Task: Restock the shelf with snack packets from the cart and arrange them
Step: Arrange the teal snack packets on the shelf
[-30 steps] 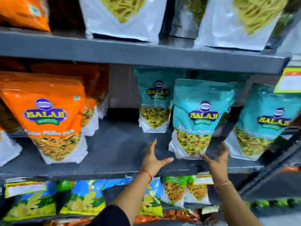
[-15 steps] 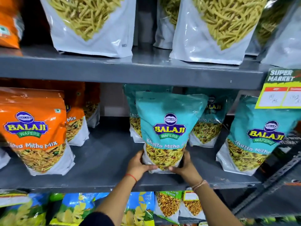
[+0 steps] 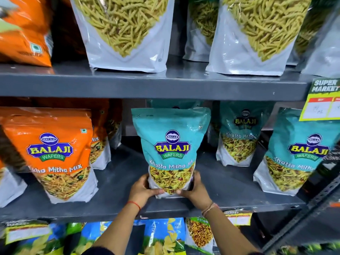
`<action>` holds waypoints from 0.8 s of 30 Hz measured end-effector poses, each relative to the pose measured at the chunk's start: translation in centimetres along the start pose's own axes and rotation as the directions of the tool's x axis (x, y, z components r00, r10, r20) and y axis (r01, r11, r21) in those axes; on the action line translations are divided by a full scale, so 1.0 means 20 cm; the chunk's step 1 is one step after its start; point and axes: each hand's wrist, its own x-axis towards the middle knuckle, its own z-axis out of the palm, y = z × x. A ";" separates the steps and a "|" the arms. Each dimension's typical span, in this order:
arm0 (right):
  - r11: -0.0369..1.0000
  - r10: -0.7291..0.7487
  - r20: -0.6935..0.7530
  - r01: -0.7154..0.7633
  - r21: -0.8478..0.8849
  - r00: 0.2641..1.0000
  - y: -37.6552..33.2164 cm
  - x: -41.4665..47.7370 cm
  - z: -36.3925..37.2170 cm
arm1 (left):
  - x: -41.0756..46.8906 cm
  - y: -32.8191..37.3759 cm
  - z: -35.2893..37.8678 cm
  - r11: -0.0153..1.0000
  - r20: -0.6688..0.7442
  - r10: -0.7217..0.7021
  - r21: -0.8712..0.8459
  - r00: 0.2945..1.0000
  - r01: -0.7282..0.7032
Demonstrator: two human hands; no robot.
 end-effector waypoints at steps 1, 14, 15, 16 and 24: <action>1.000 -0.005 -0.003 0.005 0.002 1.000 0.00 0.00 0.00 | 0.00 0.00 0.00 1.000 0.004 0.007 -0.005 1.000 -0.007; 0.988 -0.112 -0.450 0.051 -0.145 0.886 0.08 -0.25 -0.12 | -0.27 -0.03 0.17 0.891 -0.475 0.347 0.435 0.809 -0.127; 0.988 -0.115 -0.563 0.037 -0.148 0.818 0.09 -0.30 -0.19 | -0.33 -0.03 0.24 0.840 -0.505 0.429 0.529 0.749 -0.125; 0.990 -0.113 -0.664 0.025 -0.140 0.740 0.10 -0.34 -0.27 | -0.38 -0.04 0.32 0.799 -0.484 0.494 0.580 0.723 -0.157; 1.000 0.019 -0.908 -0.017 0.012 0.419 0.15 -0.29 -0.97 | -0.19 0.17 1.12 0.645 0.063 0.536 0.612 0.842 -0.457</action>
